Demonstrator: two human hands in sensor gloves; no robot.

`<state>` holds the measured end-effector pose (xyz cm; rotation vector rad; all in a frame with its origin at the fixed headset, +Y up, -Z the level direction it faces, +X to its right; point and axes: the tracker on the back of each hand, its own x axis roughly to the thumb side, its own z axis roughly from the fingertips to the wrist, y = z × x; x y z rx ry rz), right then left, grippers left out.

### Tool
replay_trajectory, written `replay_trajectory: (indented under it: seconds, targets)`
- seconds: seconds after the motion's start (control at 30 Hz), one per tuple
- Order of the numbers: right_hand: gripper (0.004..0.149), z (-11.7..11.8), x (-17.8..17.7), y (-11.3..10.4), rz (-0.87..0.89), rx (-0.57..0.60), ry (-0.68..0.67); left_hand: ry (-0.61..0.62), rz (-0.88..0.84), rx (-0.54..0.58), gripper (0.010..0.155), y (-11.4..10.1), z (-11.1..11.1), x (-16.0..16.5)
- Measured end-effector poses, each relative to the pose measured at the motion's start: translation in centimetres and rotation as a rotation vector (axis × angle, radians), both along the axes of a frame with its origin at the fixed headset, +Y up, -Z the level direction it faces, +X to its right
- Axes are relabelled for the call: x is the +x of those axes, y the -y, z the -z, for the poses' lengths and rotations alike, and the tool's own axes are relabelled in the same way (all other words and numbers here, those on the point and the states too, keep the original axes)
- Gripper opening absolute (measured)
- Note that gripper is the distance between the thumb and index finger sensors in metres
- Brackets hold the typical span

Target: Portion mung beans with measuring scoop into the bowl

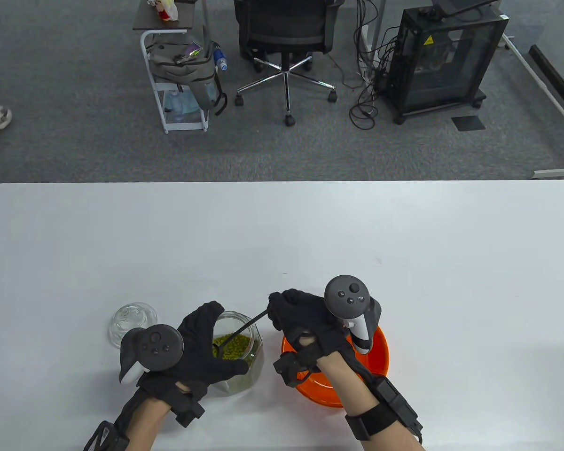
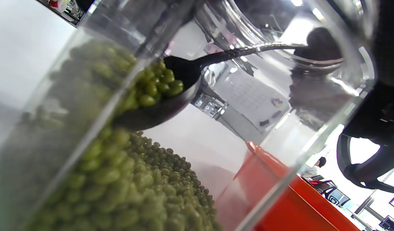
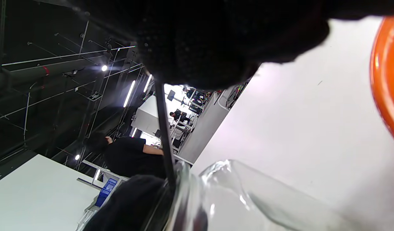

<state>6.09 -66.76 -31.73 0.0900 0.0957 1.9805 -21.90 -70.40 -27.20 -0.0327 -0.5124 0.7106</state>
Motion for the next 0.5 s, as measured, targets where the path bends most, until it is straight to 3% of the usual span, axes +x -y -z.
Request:
replay_trajectory:
  seconds: [0.5]
  targets:
    - [0.043,0.0,2.2,0.6,0.081,-0.050,0.048,0.000,0.001,-0.001,0.127,0.0,0.0,0.0]
